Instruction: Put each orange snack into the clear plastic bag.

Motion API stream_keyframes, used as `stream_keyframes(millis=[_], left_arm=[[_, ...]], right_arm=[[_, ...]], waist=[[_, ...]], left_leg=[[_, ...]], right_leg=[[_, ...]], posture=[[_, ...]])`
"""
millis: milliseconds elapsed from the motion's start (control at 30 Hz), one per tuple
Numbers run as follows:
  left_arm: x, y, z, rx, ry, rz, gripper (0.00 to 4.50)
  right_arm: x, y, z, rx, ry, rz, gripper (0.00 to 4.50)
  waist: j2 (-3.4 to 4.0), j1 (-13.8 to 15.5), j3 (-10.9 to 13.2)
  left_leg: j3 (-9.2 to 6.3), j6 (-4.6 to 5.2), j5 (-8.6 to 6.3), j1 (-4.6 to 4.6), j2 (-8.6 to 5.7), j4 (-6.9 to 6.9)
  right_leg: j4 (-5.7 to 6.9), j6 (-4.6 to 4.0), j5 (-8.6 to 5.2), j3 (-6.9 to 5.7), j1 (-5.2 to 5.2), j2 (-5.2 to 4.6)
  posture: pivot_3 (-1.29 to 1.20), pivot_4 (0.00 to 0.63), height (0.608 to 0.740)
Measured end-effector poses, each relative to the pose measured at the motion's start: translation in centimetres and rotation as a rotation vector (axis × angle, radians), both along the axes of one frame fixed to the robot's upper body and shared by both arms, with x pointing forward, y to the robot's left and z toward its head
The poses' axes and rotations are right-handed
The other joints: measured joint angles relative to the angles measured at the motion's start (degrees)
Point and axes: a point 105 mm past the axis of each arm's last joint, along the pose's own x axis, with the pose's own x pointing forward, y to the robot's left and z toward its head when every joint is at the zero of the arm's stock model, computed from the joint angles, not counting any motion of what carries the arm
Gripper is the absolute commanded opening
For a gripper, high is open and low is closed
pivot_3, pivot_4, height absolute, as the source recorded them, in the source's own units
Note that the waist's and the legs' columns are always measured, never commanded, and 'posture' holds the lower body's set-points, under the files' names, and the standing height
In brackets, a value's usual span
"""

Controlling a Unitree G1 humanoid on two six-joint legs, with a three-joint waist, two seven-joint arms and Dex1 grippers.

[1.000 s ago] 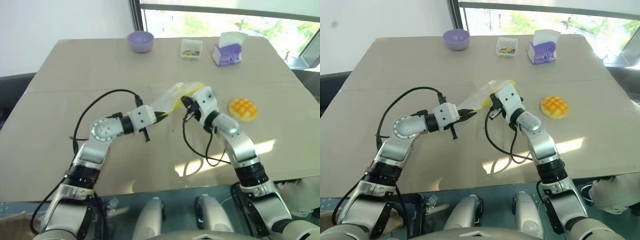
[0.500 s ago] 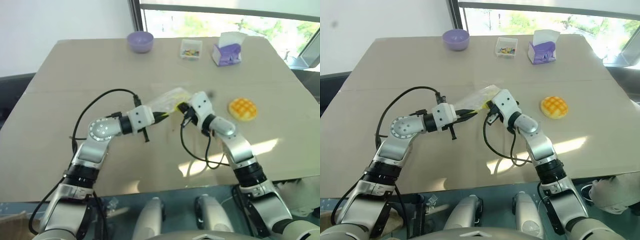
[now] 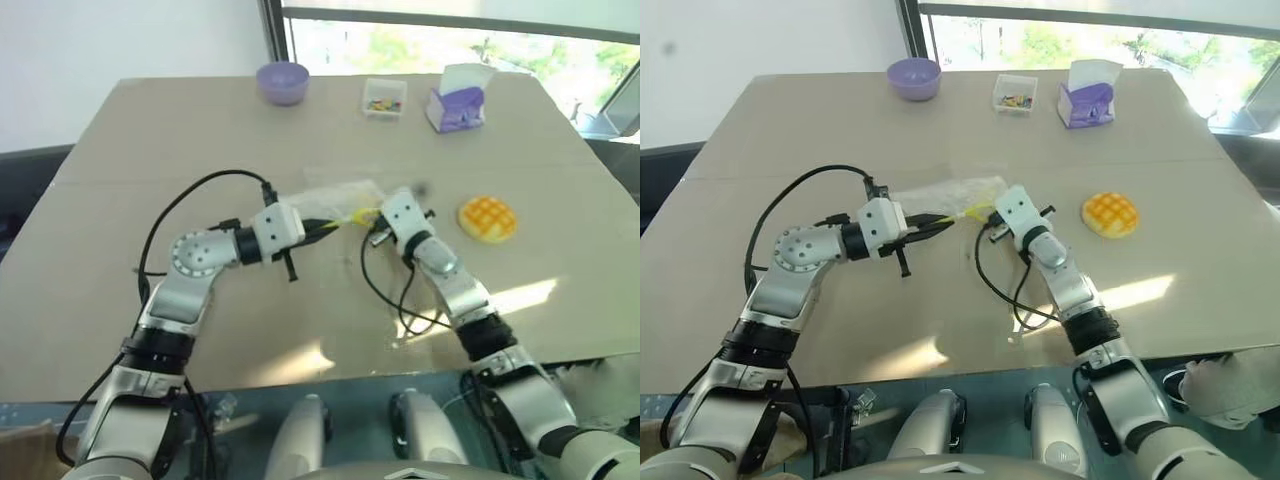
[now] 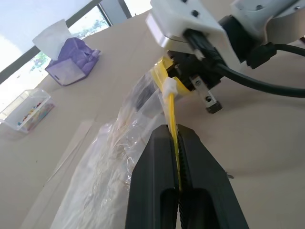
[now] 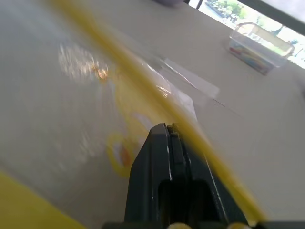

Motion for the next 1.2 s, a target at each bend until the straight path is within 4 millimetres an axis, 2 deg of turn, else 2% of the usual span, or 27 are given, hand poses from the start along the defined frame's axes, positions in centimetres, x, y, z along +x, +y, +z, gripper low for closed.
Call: stream_keyframes(millis=[100,200,300,433,633,733,767,800,1000,1067,1133,1167,1200], left_arm=[[0.4,-0.2,0.4,-0.011,-0.004,0.012,0.0],[0.6,-0.2,0.1,0.0,0.009,0.025,0.0],[0.8,-0.2,-0.2,0.002,0.024,0.04,0.0],[1.0,0.1,-0.6,0.003,0.038,0.076,0.0],[1.4,0.2,-1.2,-0.006,0.04,0.132,0.0],[1.7,0.0,-1.6,-0.042,0.057,0.168,0.0],[1.8,0.0,-1.7,-0.051,0.066,0.179,0.0],[1.8,0.0,-1.7,-0.055,0.067,0.186,0.0],[2.6,-0.1,-1.2,-0.084,0.062,0.212,0.0],[2.9,-0.4,-0.7,-0.097,0.055,0.208,0.0],[3.1,-0.3,-0.6,-0.102,0.058,0.214,0.0],[3.2,-0.3,-0.8,-0.113,0.071,0.216,0.0],[3.2,-0.3,-0.8,-0.114,0.072,0.216,0.0]], right_arm=[[-0.4,0.5,0.0,-0.104,-0.065,0.044,0.07],[-1.0,1.4,-0.5,-0.211,-0.109,0.099,0.88],[-1.3,1.6,-1.1,-0.287,-0.126,0.129,2.31],[-1.0,1.1,-0.2,-0.329,-0.186,0.118,4.17],[-1.1,0.1,0.3,-0.371,-0.208,0.125,4.17],[-1.6,-1.4,0.6,-0.379,-0.175,0.126,4.17],[-1.8,-2.2,0.9,-0.374,-0.158,0.117,4.36],[-1.9,-2.7,1.1,-0.369,-0.154,0.107,4.36],[-3.2,-5.4,4.2,-0.08,-0.084,0.006,4.36],[-3.6,-7.2,4.8,0.003,-0.063,-0.06,4.36],[-3.6,-9.4,4.3,0.043,-0.028,-0.144,4.36],[-3.6,-11.8,3.4,0.098,0.02,-0.248,4.36],[-3.6,-12.0,3.4,0.102,0.024,-0.258,4.36]], waist=[[0.0,-0.43,0.0],[0.0,-0.46,0.0],[0.0,-0.12,0.0],[0.0,-0.02,-0.02],[0.0,0.29,-0.02],[0.0,0.55,-0.02],[-0.01,0.46,-0.02],[0.0,0.42,-0.02],[0.0,0.26,-0.02],[-0.01,0.49,-0.02],[-0.01,0.7,-0.02],[-0.01,0.73,-0.02],[-0.01,0.74,-0.02]], left_leg=[[0.05,0.0,0.0,0.04,0.09,-0.01],[0.07,0.0,0.0,0.05,0.11,-0.02],[0.11,0.0,0.0,0.04,0.1,-0.01],[0.11,0.0,0.0,0.09,0.1,-0.01],[0.12,0.0,0.0,0.07,0.08,-0.01],[0.11,0.01,-0.01,0.01,0.07,0.01],[0.13,0.02,-0.01,0.0,0.07,0.01],[0.11,0.02,-0.01,0.01,0.08,0.01],[0.1,0.02,-0.01,0.03,0.11,0.01],[0.11,0.02,-0.01,0.03,0.09,0.02],[0.12,0.03,-0.02,0.03,0.08,0.02],[0.12,0.03,-0.02,0.03,0.08,0.02],[0.12,0.03,-0.02,0.03,0.08,0.02]], right_leg=[[0.01,0.0,0.0,0.06,-0.01,0.1],[0.02,0.0,0.0,0.08,0.0,0.12],[0.0,0.0,0.0,0.12,0.0,0.11],[0.01,0.0,0.0,0.13,0.02,0.11],[0.0,-0.01,0.0,0.13,0.02,0.08],[-0.04,0.0,0.0,0.11,0.02,0.05],[-0.04,0.0,0.0,0.12,0.01,0.05],[-0.03,0.0,0.0,0.11,0.01,0.06],[0.01,0.0,0.0,0.1,0.02,0.1],[-0.01,0.0,0.01,0.1,0.03,0.08],[-0.02,0.0,0.01,0.09,0.04,0.07],[-0.02,0.0,0.01,0.1,0.04,0.06],[-0.01,0.0,0.01,0.1,0.04,0.06]], posture=[[0.0,0.15,0.74],[0.0,0.15,0.74],[0.0,0.15,0.74],[0.0,0.15,0.74],[0.0,0.15,0.74],[0.0,0.15,0.74],[0.0,0.15,0.74],[0.0,0.15,0.74],[0.0,0.15,0.74],[0.0,0.15,0.74],[0.0,0.15,0.74],[0.0,0.15,0.74],[0.0,0.15,0.74]])
